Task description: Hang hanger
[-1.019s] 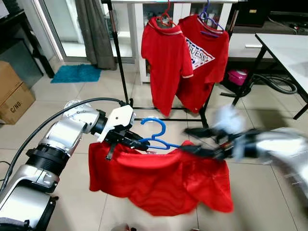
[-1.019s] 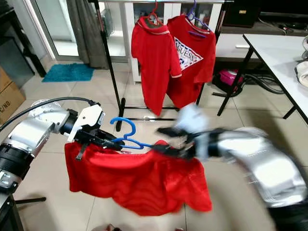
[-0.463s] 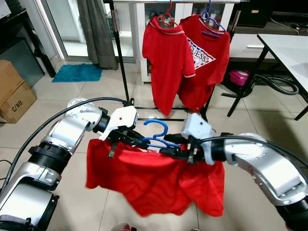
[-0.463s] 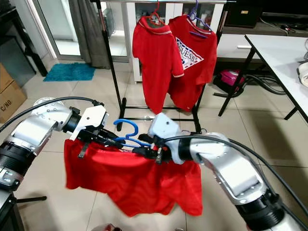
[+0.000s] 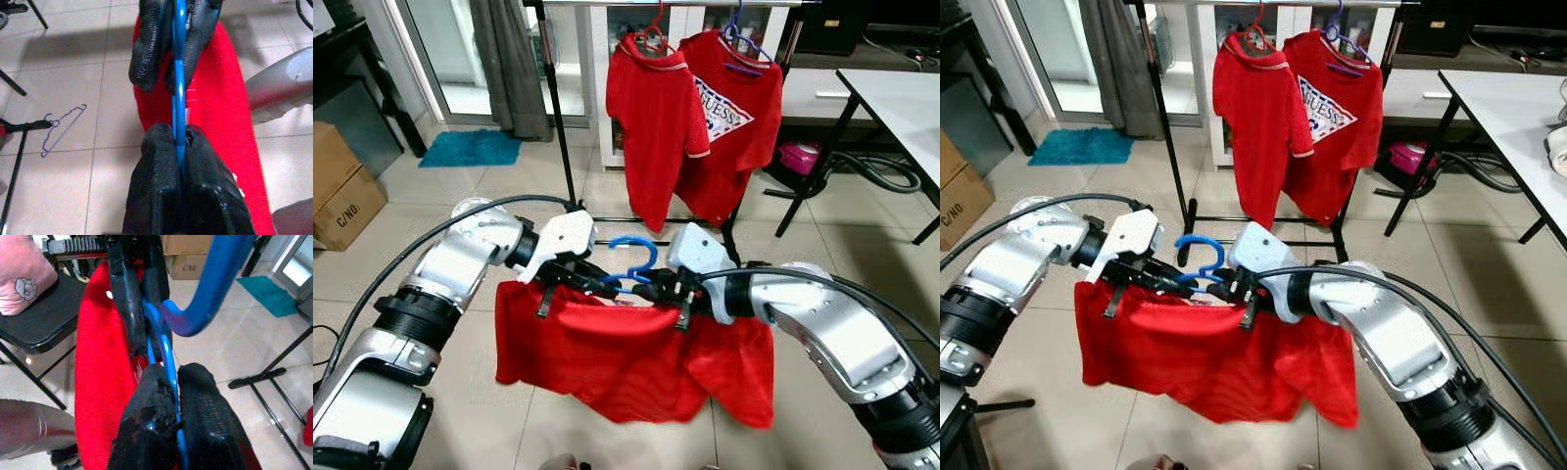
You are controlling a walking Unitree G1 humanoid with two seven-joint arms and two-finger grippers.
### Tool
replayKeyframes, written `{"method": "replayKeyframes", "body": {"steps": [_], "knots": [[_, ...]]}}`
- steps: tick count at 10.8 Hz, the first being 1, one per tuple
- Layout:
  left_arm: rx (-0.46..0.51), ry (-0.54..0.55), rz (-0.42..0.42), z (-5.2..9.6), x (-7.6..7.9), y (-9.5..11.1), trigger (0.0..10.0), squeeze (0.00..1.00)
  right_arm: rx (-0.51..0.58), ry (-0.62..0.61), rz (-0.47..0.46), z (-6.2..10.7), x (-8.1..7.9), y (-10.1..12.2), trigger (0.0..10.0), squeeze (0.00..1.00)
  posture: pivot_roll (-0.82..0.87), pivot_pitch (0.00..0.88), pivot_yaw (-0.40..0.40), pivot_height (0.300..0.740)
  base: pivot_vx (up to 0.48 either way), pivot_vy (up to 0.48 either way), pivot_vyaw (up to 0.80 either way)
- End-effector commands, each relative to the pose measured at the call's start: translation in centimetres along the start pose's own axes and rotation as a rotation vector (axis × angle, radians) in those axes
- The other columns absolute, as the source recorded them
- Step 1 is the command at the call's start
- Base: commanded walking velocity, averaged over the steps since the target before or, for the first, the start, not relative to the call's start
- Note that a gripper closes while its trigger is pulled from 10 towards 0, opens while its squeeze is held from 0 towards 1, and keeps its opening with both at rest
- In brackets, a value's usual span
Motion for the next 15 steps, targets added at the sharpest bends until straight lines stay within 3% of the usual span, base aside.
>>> {"method": "replayKeyframes", "body": {"steps": [1, 3, 4, 5, 6, 7, 10, 12, 13, 14, 15], "knots": [[0.017, 0.018, -0.038, 0.6, -0.8, 1.1, 0.0, 0.0, 0.002, -0.019, 0.02, -0.1, 0.5, 0.3, 0.0, 0.0, -0.14, 0.0, 0.044, 0.74, 0.0, 0.0, 0.0], [0.005, 0.04, -0.043, 0.9, -1.2, 1.0, 0.0, 0.0, 0.007, -0.012, 0.027, -0.1, 0.5, 0.4, 0.0, 0.0, -0.13, 0.0, 0.046, 0.74, 0.0, 0.0, 0.0], [0.027, 0.148, -0.107, 1.0, -2.8, 1.5, 10.0, 0.0, 0.015, -0.003, 0.019, 0.0, 0.4, 0.6, 0.0, 0.0, -0.13, 0.0, 0.048, 0.74, 0.0, 0.0, 0.0], [0.078, 0.143, -0.124, 1.3, -2.8, 2.1, 10.0, 0.87, 0.011, 0.007, 0.006, 0.0, 0.3, 0.4, 0.0, 0.0, -0.13, 0.0, 0.052, 0.74, 0.0, 0.0, 0.0], [0.153, 0.122, -0.118, 1.8, -2.6, 2.9, 10.0, 1.0, 0.006, 0.012, -0.01, 0.1, 0.2, 0.2, 0.0, 0.0, -0.13, 0.0, 0.056, 0.74, 0.0, 0.0, 0.0], [0.23, 0.096, -0.106, 2.2, -2.3, 4.1, 10.0, 1.0, -0.002, 0.01, -0.03, 0.2, 0.3, -0.2, 0.0, 0.0, -0.13, 0.0, 0.061, 0.74, 0.0, 0.0, 0.0], [0.304, 0.149, -0.08, 4.0, -3.2, 5.2, 10.0, 1.0, -0.028, -0.003, -0.044, 0.5, 0.4, -1.4, 0.0, 0.0, -0.12, 0.0, 0.057, 0.74, 0.0, 0.0, 0.0], [0.358, 0.42, 0.012, 6.8, -5.5, 4.9, 10.0, 1.0, 0.007, -0.216, -0.122, 1.0, 2.5, -2.7, 0.0, 0.0, -0.13, 0.0, 0.045, 0.74, 0.0, 0.0, 0.0], [0.331, 0.558, 0.066, 7.6, -6.2, 3.7, 10.0, 1.0, 0.047, -0.342, -0.159, 1.6, 3.8, -3.1, 0.0, 0.0, -0.12, 0.0, 0.037, 0.74, 0.0, 0.0, 0.0], [0.374, 0.686, 0.148, 8.0, -5.5, 2.7, 10.0, 0.87, 0.138, -0.521, -0.305, 2.4, 5.1, -3.7, 0.0, 0.0, -0.11, 0.0, 0.03, 0.74, 0.0, 0.0, 0.0], [0.406, 0.74, 0.189, 8.1, -4.9, 2.4, 10.0, 0.75, 0.176, -0.606, -0.367, 2.9, 5.5, -4.0, 0.0, 0.0, -0.1, 0.0, 0.027, 0.74, 0.0, 0.0, 0.0]]}}
Point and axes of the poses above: a point about 5 cm out from each wrist's last joint towards the gripper, its own z axis pointing back from the gripper into the wrist, its own y axis along the axis of the wrist's last joint, x = y × z, the point moved 6 cm from there along -z, pointing out of the wrist towards the gripper, and after that the axes turned 5 degrees about -z, right-handed, at the moved point
